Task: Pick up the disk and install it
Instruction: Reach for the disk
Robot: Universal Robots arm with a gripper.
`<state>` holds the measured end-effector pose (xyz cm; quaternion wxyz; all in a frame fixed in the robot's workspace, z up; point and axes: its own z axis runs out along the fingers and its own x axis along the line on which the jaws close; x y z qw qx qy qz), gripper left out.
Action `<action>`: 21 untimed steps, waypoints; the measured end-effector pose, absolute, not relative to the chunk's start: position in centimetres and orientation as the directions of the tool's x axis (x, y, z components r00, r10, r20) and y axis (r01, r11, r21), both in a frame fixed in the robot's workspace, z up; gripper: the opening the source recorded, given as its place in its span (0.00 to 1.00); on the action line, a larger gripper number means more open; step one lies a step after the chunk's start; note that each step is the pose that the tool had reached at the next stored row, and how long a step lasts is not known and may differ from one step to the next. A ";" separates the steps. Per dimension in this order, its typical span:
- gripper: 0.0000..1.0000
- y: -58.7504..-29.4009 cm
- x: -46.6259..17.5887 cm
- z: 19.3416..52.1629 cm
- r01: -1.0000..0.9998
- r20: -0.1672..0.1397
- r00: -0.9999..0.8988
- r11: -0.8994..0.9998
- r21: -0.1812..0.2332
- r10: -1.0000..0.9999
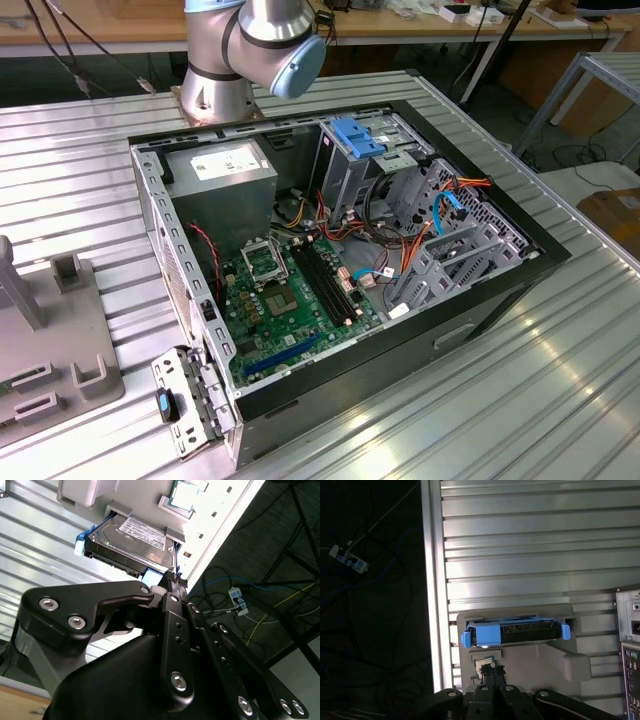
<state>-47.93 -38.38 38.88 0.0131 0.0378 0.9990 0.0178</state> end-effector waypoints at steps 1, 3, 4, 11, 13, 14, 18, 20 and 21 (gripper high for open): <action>0.11 -38.4 -47.9 38.9 0.075 -0.025 -0.997 0.997 0.036 0.076; 0.11 -38.3 -48.0 38.9 0.075 -0.025 -0.997 0.997 0.036 0.076; 0.11 -38.2 -48.0 38.9 0.075 -0.025 -0.997 0.997 0.037 0.076; 0.11 -38.2 -48.0 38.9 0.075 -0.025 -0.997 0.997 0.036 0.076; 0.11 -38.2 -48.0 38.9 0.075 -0.025 -0.997 0.997 0.036 0.076; 0.11 -38.2 -48.0 38.9 0.075 -0.025 -0.997 0.997 0.036 0.076; 0.11 -38.2 -48.1 38.9 0.075 -0.025 -0.997 0.997 0.036 0.076; 0.11 -38.2 -48.3 38.9 0.075 -0.025 -0.997 0.997 0.036 0.076; 0.11 -38.2 -48.5 38.9 0.075 -0.025 -0.997 0.997 0.036 0.076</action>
